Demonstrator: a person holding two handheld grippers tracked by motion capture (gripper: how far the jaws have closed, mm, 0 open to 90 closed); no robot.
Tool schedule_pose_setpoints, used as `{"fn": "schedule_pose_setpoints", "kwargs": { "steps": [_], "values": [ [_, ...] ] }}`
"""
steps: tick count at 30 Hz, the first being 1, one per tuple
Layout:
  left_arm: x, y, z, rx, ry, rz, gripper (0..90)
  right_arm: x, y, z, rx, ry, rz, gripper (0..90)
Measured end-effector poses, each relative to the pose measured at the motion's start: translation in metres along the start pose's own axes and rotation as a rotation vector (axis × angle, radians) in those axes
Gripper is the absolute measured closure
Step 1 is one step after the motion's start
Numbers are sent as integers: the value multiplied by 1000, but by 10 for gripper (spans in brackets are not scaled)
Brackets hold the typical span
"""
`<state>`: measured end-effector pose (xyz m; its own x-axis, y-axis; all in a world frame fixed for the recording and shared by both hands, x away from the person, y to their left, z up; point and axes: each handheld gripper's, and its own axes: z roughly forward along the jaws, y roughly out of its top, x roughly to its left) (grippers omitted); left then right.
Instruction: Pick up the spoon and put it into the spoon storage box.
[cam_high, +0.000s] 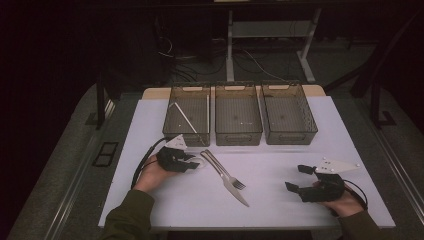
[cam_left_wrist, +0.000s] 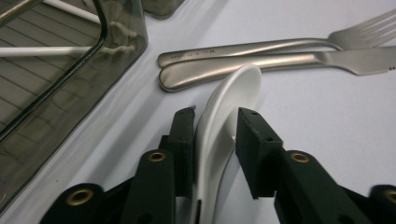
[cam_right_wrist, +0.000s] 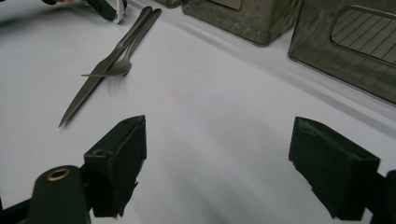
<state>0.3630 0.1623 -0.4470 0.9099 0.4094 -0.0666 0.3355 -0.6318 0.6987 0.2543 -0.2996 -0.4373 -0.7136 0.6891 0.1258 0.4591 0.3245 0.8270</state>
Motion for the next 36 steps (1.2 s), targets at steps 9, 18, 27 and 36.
{"fn": "schedule_pose_setpoints", "kwargs": {
  "steps": [9, 18, 27, 36],
  "values": [
    [-3, 1, -5, 10, -2, -6, 792, 0, 0, 0, 2, -4, -6, 189],
    [-6, 6, -14, -22, 10, -53, 793, 1, 0, 1, 7, -4, -12, 188],
    [-13, 22, -24, -98, -17, -70, 793, 2, 0, 2, 7, -1, -18, 188],
    [-12, 48, -29, -122, -47, -51, 793, 3, 0, 1, 6, -3, -23, 188]
  ]
}}
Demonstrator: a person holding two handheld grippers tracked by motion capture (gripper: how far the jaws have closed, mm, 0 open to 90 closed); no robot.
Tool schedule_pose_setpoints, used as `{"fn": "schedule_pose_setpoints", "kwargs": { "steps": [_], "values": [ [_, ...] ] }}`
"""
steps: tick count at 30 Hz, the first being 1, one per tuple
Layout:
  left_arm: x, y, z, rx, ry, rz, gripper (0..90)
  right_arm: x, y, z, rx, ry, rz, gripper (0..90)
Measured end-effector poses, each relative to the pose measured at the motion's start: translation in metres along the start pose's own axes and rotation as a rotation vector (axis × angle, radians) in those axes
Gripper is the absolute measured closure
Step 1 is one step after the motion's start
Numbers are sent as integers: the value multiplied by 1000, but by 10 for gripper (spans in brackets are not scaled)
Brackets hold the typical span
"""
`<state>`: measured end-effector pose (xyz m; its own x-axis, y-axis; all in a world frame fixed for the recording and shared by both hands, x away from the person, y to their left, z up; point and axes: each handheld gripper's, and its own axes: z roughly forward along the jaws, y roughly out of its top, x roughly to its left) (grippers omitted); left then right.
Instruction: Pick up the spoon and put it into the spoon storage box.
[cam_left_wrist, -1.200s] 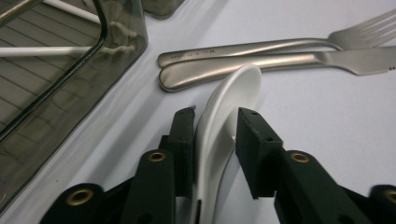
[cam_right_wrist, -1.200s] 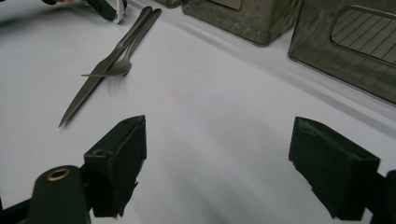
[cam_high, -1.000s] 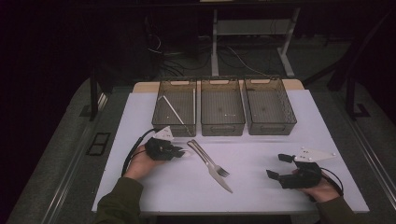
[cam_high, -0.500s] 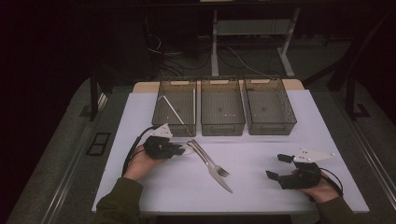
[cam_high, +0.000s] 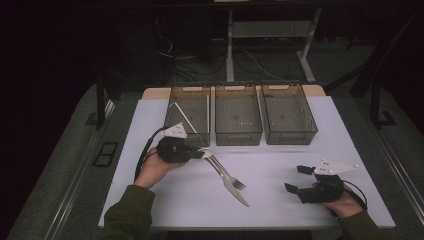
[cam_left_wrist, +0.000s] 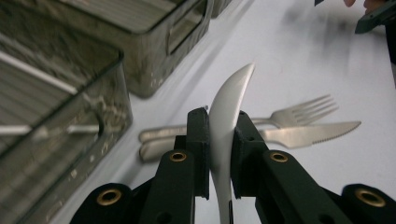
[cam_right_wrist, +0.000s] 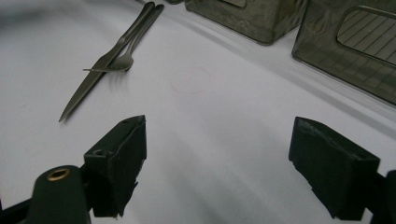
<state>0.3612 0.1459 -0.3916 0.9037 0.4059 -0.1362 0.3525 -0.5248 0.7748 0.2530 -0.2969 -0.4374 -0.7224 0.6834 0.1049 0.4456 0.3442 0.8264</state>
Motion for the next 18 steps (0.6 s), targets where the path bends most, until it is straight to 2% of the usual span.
{"fn": "schedule_pose_setpoints", "kwargs": {
  "steps": [13, 16, 18],
  "values": [
    [2, 61, 14, 7, 31, 52, 793, -2, 1, -2, -15, -8, 13, 189],
    [5, 74, 19, 2, 36, 71, 793, -2, 1, -2, -15, -7, 14, 188],
    [7, 81, 23, -13, 38, 65, 793, -2, 0, -2, -15, -6, 13, 189]
  ]
}}
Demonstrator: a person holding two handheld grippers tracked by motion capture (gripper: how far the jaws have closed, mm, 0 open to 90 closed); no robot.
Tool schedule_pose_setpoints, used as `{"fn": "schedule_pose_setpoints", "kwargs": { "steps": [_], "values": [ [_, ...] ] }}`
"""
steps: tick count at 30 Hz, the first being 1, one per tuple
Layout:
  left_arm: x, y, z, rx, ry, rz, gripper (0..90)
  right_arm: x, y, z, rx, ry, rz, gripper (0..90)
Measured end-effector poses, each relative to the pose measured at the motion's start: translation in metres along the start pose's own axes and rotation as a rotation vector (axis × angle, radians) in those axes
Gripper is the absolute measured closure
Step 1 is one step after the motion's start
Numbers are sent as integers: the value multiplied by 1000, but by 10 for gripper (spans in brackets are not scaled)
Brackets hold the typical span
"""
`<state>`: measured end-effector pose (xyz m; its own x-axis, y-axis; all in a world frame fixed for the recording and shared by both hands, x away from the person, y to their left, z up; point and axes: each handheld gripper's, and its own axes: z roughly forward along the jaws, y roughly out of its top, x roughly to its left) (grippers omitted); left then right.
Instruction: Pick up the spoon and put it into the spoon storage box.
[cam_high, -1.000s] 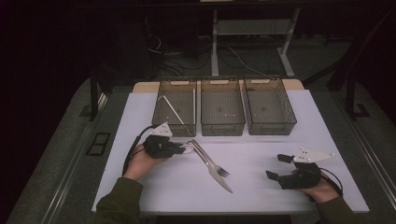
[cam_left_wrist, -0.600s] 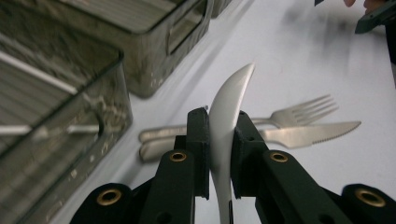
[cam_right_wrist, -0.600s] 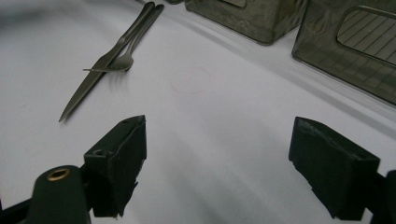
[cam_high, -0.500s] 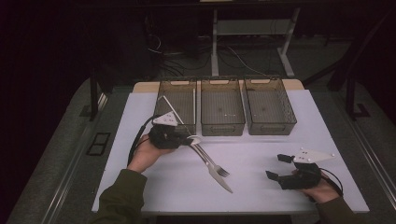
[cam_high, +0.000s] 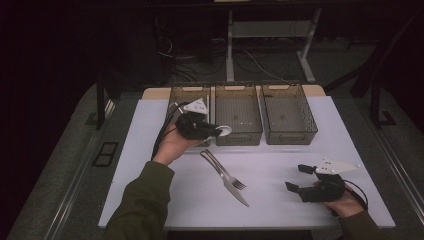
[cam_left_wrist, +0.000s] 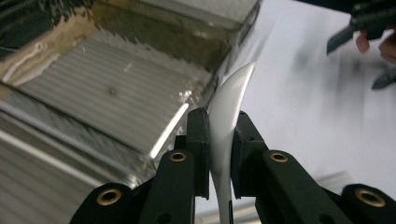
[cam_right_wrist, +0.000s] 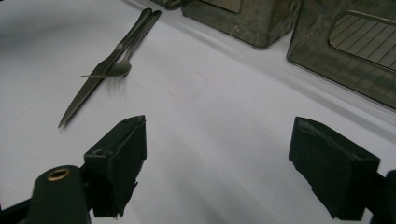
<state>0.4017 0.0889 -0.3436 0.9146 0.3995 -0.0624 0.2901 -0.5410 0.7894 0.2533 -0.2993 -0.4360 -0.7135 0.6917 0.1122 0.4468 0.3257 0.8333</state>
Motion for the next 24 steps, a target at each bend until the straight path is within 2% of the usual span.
{"fn": "schedule_pose_setpoints", "kwargs": {
  "steps": [2, 10, 11, 17, 20, 24],
  "values": [
    [3, 8, 5, -13, 2, -2, 793, 0, 0, 0, -1, 1, 0, 188],
    [14, 36, 28, -12, 13, 16, 793, -1, 0, -1, -6, 3, 4, 189],
    [16, 38, 32, -11, 11, 24, 793, -1, 0, -1, -6, 1, 3, 188],
    [19, 47, 56, -11, 19, 15, 793, -1, 0, -1, -9, 3, 5, 189],
    [21, 52, 68, 18, 44, 26, 793, -1, 0, -1, -11, 8, 5, 189],
    [25, 55, 81, 13, 41, 7, 793, -1, 0, -1, -12, 11, 10, 189]
  ]
}}
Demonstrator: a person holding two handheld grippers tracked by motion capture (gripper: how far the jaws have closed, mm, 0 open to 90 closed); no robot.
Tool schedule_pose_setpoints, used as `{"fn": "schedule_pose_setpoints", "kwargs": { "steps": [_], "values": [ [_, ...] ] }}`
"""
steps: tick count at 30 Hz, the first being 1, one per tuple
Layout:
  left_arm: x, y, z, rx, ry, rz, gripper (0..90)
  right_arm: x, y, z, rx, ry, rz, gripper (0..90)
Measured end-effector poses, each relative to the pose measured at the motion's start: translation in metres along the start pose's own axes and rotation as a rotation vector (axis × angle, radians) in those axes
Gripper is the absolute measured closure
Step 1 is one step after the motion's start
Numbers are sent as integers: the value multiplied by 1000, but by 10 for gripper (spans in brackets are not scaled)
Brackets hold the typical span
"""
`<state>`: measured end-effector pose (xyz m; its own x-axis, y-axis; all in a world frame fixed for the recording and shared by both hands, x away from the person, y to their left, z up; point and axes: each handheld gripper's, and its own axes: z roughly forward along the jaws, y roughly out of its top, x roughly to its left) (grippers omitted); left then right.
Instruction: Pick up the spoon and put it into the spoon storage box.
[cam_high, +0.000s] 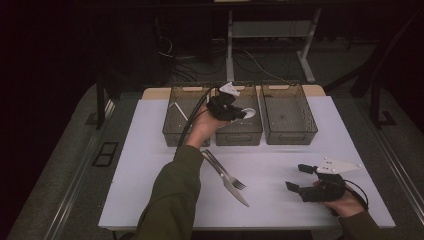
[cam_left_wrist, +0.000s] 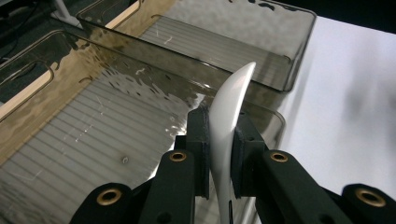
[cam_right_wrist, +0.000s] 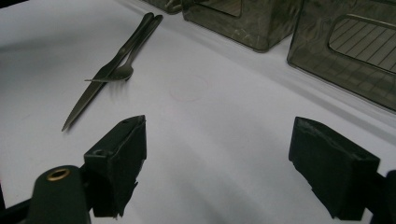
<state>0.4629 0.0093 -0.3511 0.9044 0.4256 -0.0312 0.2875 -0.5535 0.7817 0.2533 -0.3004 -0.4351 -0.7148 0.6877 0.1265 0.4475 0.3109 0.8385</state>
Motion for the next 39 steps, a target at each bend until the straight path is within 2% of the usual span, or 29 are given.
{"fn": "schedule_pose_setpoints", "kwargs": {
  "steps": [1, 4, 6, 8, 10, 15, 18, 22, 27, 28, 30, 35, 39],
  "values": [
    [1, 0, 3, 4, -4, 3, 792, 0, 0, 0, -1, 1, 1, 189],
    [-2, 0, 13, 8, 7, -22, 792, 0, 0, 0, -2, 2, -2, 189],
    [0, -1, 19, 25, 0, 10, 791, 0, 0, 0, 0, 5, -3, 189],
    [0, -2, 23, 41, -2, 11, 788, 1, 0, 0, -1, 6, -1, 189],
    [-2, -3, 28, 44, 11, -7, 782, 0, 0, 0, -2, 5, 1, 189],
    [0, -4, 25, 33, 2, -13, 726, 0, 0, 0, -2, 6, -1, 189],
    [-2, -3, 19, 15, -6, -12, 679, 0, 0, 0, -3, 9, -2, 189],
    [-7, -4, 7, -12, -40, -19, 595, 0, 0, 0, 0, 5, -2, 189],
    [-18, -15, -12, -51, -62, -45, 506, 1, 0, 0, 0, 3, -3, 188],
    [-19, -18, -16, -45, -67, -34, 490, 1, 0, 0, 5, 4, -1, 188],
    [-24, -24, -23, -56, -69, -42, 454, 0, 0, 0, 3, 0, -6, 188],
    [-34, -39, -39, -61, -65, -31, 450, 1, 0, 0, 4, 1, -1, 189],
    [-43, -51, -50, -86, -70, -23, 484, 0, 0, 0, 4, 0, -4, 189]
  ]
}}
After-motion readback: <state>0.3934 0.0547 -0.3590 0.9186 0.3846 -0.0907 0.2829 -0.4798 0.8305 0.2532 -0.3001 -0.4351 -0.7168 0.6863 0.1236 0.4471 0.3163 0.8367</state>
